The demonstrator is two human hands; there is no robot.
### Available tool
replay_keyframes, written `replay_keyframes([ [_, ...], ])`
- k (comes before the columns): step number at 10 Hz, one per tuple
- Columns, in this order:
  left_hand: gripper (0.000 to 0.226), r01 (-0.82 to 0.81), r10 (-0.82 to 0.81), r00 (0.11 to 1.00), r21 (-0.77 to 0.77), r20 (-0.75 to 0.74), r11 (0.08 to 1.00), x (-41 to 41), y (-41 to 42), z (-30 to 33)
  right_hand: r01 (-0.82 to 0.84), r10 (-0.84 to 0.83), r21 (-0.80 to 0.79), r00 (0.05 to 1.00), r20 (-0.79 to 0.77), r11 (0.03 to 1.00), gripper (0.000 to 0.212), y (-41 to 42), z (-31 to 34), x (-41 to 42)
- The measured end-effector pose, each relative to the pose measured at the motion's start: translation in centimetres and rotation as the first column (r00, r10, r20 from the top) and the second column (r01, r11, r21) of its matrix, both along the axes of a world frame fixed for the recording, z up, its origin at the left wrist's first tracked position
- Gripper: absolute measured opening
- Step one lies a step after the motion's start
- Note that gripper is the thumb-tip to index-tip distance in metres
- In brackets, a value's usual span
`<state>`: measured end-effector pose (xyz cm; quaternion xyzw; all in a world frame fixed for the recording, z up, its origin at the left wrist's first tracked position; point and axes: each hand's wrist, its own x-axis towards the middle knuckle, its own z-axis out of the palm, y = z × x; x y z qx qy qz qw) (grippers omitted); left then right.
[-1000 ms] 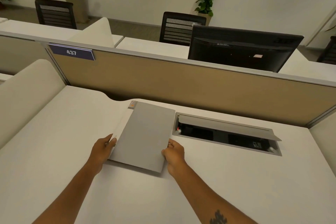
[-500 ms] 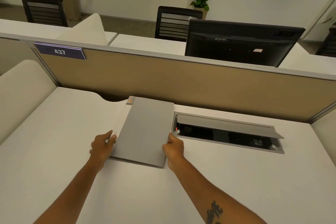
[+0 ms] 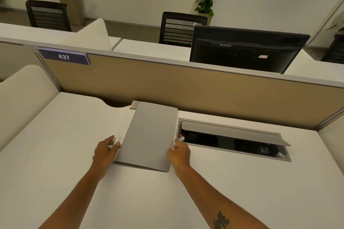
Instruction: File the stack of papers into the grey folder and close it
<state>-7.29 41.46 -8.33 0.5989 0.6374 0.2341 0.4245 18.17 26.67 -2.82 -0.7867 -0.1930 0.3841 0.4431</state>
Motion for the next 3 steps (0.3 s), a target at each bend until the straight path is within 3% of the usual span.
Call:
replay_keyframes([
  [1,0.053,-0.053,0.053,0.998,0.025,0.027,0.998,-0.8,-1.6,-0.1,0.021,-0.018,-0.06,0.999,0.037,0.998,0.06,-1.8,0.5,0.1],
  [3,0.054,-0.218,0.211,0.975,0.123,0.07,0.968,-1.4,-6.8,0.2,-0.026,0.052,-0.119,0.973,0.223,0.993,0.047,-7.8,0.9,0.5],
])
